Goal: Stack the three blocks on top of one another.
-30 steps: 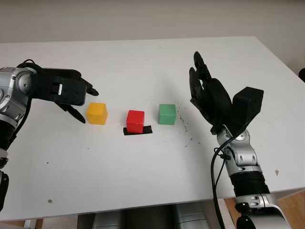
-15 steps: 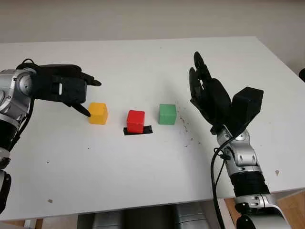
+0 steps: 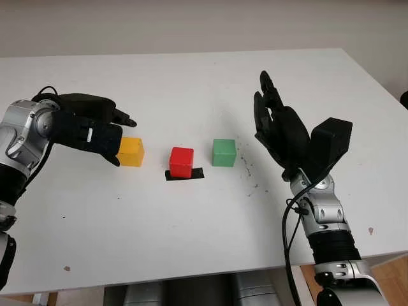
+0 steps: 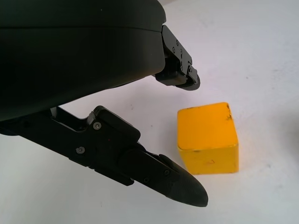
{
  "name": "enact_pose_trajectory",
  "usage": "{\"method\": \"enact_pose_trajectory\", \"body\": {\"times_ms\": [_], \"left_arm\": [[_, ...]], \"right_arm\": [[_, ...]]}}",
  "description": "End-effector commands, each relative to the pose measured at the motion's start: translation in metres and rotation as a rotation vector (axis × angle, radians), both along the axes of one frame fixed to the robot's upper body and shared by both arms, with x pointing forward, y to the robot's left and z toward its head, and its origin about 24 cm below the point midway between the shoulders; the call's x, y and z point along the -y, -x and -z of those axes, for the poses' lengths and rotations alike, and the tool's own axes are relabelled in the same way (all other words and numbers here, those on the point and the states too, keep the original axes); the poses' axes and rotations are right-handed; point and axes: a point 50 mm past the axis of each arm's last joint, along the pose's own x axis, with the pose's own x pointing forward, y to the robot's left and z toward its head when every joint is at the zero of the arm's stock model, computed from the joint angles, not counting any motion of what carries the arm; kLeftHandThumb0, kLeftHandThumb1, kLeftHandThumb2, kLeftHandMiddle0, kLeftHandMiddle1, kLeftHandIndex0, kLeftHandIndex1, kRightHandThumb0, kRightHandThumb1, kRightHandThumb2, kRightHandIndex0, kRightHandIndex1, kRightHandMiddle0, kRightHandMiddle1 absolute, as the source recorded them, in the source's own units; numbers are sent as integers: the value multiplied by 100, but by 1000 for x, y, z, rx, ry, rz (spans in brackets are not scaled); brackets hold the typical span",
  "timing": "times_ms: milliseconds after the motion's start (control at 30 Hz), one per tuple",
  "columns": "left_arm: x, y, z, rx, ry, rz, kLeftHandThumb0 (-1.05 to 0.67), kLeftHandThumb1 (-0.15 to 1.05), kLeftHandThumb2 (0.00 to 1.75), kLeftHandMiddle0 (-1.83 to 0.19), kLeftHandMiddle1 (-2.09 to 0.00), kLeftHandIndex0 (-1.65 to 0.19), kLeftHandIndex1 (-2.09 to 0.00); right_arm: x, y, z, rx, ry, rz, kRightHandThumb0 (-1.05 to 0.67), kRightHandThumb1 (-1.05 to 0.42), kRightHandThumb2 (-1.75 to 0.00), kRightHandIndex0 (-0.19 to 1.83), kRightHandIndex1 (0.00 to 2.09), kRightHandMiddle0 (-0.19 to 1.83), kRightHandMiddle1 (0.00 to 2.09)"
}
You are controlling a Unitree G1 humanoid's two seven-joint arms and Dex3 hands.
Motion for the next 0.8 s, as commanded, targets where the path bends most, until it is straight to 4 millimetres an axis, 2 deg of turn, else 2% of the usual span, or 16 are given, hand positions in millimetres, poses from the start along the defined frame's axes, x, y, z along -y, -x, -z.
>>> {"method": "enact_pose_trajectory", "body": {"times_ms": [0,167,333,433,767], "left_arm": [[3,0,-2,-4,8,7,-82,85,5,-9,-5,-35,-5],[4,0,0,28,37,7,-80,86,6,-10,-6,-36,-6],[2,-1,7,133,66,6,-84,88,6,-17,-8,-43,-9],[3,-2,12,171,51,0,-79,88,6,-17,-7,-48,-11],[7,-2,20,172,-17,9,-72,88,5,-22,-7,-62,-19]], "right_arm": [[1,1,-5,24,-6,0,-69,-105,-68,-19,0,-19,0],[0,1,-6,25,-5,-1,-69,-105,-68,-19,0,-19,0],[1,1,-6,30,-5,-6,-69,-105,-68,-19,0,-19,0],[1,1,-6,29,-3,-3,-71,-105,-67,-19,0,-19,0],[1,1,-6,28,-9,-5,-70,-105,-68,-19,0,-19,0]]}}
